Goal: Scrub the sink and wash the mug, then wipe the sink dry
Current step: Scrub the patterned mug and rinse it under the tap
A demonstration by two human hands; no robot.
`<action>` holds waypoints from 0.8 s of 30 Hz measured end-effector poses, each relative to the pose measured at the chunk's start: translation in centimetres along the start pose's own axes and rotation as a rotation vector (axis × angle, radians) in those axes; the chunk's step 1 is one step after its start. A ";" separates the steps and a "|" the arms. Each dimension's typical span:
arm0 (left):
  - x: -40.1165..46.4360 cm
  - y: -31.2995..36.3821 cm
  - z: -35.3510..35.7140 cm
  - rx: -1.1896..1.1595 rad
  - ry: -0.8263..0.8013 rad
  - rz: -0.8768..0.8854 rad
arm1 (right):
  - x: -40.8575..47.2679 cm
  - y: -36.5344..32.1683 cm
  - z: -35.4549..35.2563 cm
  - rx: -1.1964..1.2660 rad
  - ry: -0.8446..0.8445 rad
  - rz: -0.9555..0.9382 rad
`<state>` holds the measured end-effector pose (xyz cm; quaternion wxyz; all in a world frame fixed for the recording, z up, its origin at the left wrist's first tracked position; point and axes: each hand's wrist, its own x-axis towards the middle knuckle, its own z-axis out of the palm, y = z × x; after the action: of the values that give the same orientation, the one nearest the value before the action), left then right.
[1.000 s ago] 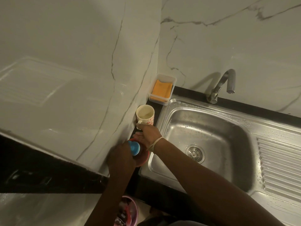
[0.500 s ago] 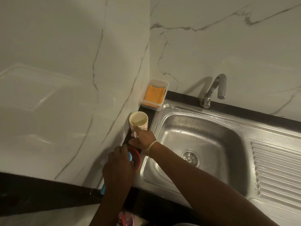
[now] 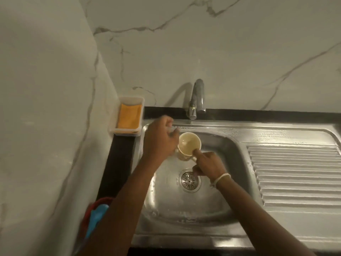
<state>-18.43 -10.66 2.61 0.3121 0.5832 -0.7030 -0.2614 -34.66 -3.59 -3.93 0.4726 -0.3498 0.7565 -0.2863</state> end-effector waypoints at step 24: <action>13.7 -3.1 12.6 -0.525 -0.402 -0.605 | 6.4 -0.1 -2.8 0.054 0.145 -0.101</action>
<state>-27.51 -24.60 -6.27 0.2161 0.6011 -0.4575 -0.6186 -39.19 -8.48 -6.02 0.4109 -0.3532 0.7621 -0.3544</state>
